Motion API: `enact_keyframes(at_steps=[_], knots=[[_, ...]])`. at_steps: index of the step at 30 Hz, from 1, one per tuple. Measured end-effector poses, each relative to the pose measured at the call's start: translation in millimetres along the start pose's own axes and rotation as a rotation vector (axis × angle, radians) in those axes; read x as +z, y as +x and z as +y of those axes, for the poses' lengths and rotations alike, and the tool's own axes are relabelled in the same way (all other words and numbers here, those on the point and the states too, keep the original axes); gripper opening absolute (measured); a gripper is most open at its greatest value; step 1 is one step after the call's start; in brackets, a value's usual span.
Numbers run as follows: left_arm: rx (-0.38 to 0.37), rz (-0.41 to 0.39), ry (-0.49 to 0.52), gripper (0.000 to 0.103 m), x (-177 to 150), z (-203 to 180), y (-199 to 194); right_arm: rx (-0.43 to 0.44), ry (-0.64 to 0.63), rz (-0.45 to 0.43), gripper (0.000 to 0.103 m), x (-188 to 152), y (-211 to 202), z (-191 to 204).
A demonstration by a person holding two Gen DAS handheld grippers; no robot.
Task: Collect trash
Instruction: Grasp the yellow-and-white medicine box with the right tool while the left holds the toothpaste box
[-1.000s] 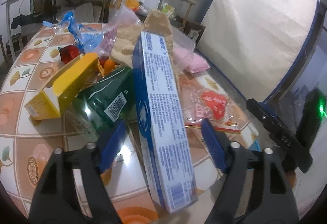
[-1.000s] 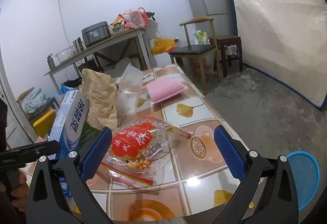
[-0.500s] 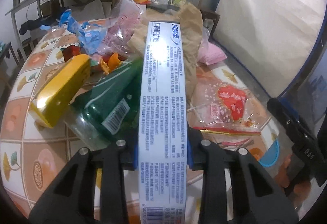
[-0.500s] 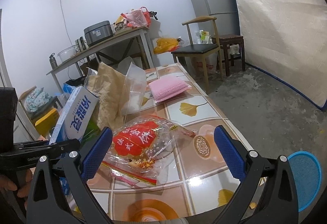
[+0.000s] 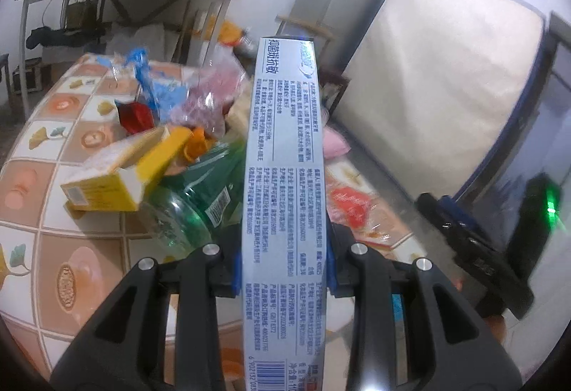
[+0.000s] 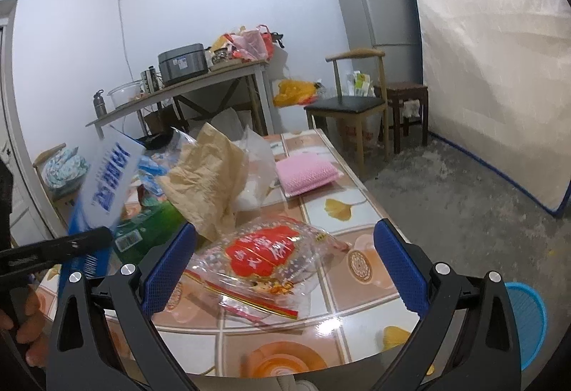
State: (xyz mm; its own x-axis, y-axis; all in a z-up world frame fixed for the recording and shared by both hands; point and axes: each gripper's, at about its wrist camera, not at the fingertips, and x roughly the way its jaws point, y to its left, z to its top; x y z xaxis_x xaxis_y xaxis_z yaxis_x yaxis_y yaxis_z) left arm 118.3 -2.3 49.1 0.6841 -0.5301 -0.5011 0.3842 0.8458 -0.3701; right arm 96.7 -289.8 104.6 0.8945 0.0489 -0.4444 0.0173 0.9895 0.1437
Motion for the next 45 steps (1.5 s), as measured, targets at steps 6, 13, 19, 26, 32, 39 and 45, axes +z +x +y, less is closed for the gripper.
enact_keyframes(at_steps=[6, 13, 19, 26, 32, 39, 45], knots=[[0.047, -0.134, -0.053, 0.031, -10, 32, -54, 0.116, -0.090, -0.044, 0.097, 28, -10, 32], [0.190, -0.159, -0.236, 0.031, -27, 97, -86, 0.413, -0.172, 0.119, 0.097, 59, 24, 96], [0.221, -0.128, -0.316, 0.031, -37, 124, -80, 0.587, -0.197, 0.348, 0.097, 78, 78, 149], [0.199, -0.125, -0.351, 0.031, -42, 136, -70, 0.666, -0.308, 0.763, 0.097, 87, 171, 210], [0.189, -0.124, -0.397, 0.031, -42, 150, -74, 0.647, -0.730, 0.883, 0.097, 61, 192, 274], [0.145, -0.099, -0.474, 0.031, -41, 165, -72, 0.595, -1.018, 0.984, 0.097, 28, 201, 303], [0.120, -0.105, -0.499, 0.031, -39, 173, -70, 0.540, -1.090, 1.026, 0.097, 9, 206, 304]])
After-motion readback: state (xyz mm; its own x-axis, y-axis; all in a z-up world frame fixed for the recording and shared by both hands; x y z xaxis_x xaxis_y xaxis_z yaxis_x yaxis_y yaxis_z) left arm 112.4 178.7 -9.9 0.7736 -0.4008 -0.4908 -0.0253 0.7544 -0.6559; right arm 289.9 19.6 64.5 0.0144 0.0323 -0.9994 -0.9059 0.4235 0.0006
